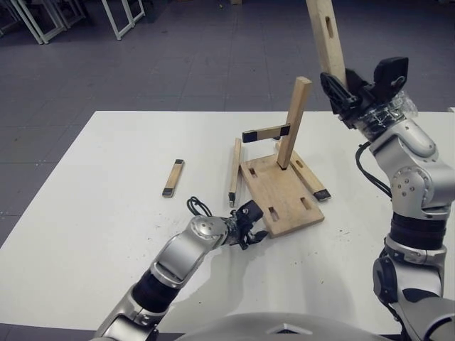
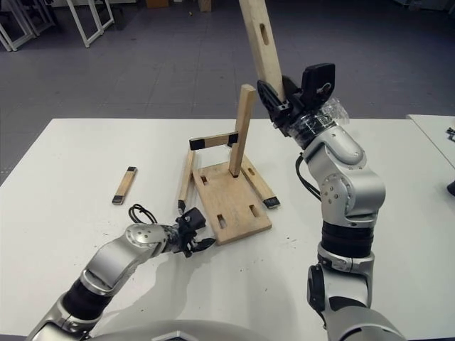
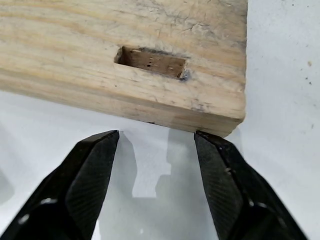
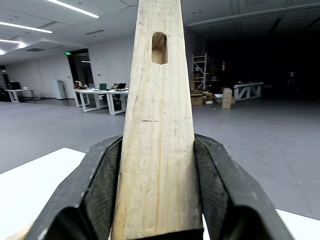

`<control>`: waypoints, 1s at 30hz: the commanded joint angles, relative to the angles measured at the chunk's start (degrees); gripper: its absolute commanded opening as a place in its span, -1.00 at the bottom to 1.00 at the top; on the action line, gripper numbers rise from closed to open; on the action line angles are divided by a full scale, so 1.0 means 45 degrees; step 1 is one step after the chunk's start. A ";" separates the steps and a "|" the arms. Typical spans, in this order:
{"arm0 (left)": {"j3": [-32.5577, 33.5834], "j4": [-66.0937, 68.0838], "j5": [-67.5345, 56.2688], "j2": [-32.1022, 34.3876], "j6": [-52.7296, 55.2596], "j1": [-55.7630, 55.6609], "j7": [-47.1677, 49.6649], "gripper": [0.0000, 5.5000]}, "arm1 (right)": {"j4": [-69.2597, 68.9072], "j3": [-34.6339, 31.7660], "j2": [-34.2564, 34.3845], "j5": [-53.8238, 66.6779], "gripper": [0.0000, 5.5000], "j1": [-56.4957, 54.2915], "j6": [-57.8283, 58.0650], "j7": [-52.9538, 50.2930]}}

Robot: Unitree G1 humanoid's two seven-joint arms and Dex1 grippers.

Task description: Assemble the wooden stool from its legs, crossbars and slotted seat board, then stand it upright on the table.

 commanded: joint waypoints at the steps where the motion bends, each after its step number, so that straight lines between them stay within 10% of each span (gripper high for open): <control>1: 0.0132 0.1325 0.0010 -0.0502 -0.1219 -0.0407 0.0210 0.02 | 0.0225 0.0063 0.0122 0.0964 -0.25 -0.0031 0.0392 0.0915; 5: 0.1622 0.0553 -0.0988 -0.0013 -0.1744 0.0146 -0.0437 0.02 | 0.0323 -0.0563 -0.0093 0.2809 -0.25 0.0491 0.1497 0.2097; 14: 1.0108 -0.0954 -1.1520 -0.1301 0.2081 -0.0206 -0.1082 0.20 | 0.0022 -0.0848 -0.1388 0.6336 -0.25 0.2252 0.3823 0.5555; 30: 0.9929 0.0882 -1.8421 -0.0374 0.2793 -0.2036 0.2382 0.27 | -0.0390 0.0734 -0.2300 0.7785 -0.26 0.2909 0.5184 0.8055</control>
